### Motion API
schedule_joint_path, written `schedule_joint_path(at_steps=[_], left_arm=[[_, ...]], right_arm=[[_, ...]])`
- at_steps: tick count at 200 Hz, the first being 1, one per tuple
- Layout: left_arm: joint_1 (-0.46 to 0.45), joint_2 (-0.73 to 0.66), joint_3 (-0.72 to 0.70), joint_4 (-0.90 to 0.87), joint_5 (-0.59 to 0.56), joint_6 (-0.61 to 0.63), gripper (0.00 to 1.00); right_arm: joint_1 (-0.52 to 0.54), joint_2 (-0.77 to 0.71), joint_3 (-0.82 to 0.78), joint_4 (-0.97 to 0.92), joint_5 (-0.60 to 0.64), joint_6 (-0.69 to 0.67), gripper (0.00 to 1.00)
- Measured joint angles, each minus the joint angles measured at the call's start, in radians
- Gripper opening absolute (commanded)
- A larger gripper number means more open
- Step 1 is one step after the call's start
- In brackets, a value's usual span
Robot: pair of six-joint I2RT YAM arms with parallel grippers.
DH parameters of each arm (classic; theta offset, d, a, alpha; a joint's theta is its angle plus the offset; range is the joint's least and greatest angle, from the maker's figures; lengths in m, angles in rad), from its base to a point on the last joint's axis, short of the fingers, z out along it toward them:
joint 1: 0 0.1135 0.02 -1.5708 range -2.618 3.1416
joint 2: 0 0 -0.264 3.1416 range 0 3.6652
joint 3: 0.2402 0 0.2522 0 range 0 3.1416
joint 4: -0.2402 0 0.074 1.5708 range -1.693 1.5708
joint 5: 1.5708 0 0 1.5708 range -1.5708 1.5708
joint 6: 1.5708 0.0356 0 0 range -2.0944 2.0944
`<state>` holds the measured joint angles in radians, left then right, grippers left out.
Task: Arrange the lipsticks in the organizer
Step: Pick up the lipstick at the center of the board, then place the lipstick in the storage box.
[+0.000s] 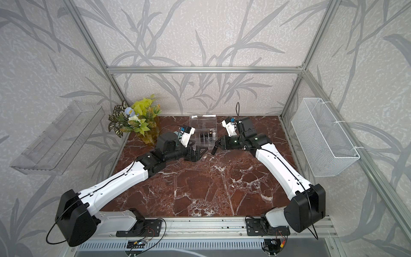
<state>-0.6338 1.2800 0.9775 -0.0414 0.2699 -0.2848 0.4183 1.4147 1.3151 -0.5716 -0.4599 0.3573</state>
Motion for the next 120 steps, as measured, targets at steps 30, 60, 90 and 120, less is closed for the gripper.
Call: schedule_joint_path(at_steps=[30,60,90,120], left_arm=[[0.018,-0.001,-0.037,-0.003,-0.051,-0.006,1.0],[0.023,-0.002,-0.049,0.004,-0.076,-0.008,1.0],[0.028,-0.007,-0.071,0.008,-0.093,-0.007,1.0],[0.038,-0.018,-0.083,0.005,-0.106,-0.007,1.0]], right_arm=[[0.007,0.065,0.062,-0.006,0.152,-0.045,0.19],[0.01,0.171,0.128,-0.001,0.276,-0.088,0.19],[0.012,0.273,0.201,0.021,0.348,-0.117,0.19],[0.016,0.377,0.289,0.045,0.382,-0.14,0.19]])
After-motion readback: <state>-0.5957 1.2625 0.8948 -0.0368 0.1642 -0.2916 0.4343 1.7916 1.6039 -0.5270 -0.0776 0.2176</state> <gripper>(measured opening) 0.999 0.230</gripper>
